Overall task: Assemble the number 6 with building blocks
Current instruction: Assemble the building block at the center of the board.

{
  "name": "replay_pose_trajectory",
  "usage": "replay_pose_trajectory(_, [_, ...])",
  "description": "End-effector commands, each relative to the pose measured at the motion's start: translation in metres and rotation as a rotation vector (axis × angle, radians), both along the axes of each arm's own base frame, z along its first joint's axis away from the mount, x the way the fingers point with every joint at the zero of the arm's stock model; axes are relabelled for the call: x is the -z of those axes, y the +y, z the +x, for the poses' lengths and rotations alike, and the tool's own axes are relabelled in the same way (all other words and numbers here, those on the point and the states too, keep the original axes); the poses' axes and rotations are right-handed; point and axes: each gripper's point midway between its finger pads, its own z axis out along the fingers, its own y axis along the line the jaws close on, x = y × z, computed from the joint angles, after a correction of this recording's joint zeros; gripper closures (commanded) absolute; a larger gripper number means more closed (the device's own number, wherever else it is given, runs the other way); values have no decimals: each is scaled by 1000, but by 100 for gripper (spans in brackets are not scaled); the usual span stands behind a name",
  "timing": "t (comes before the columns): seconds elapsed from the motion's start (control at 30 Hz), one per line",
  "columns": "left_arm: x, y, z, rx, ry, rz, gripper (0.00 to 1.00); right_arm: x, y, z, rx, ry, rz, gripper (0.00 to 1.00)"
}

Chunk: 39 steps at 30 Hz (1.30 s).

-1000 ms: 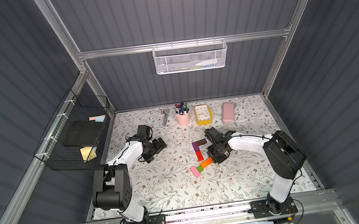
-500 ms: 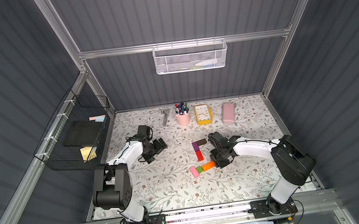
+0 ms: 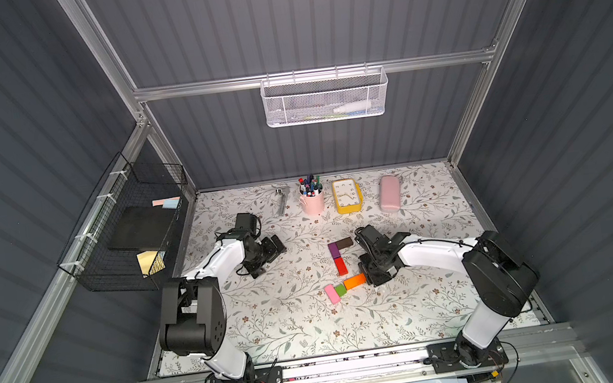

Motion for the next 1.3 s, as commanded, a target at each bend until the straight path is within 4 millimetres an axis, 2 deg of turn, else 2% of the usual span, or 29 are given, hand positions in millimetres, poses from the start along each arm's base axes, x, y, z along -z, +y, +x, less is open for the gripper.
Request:
replay_pose_trajectory(0.0, [-2,-1,1,22,11,-2,1,7,-3,2,181,52,-1,76])
replay_pose_trajectory(1.27, [-7,-2,4,37,22,1,1,10,-3,12,248,36,6,76])
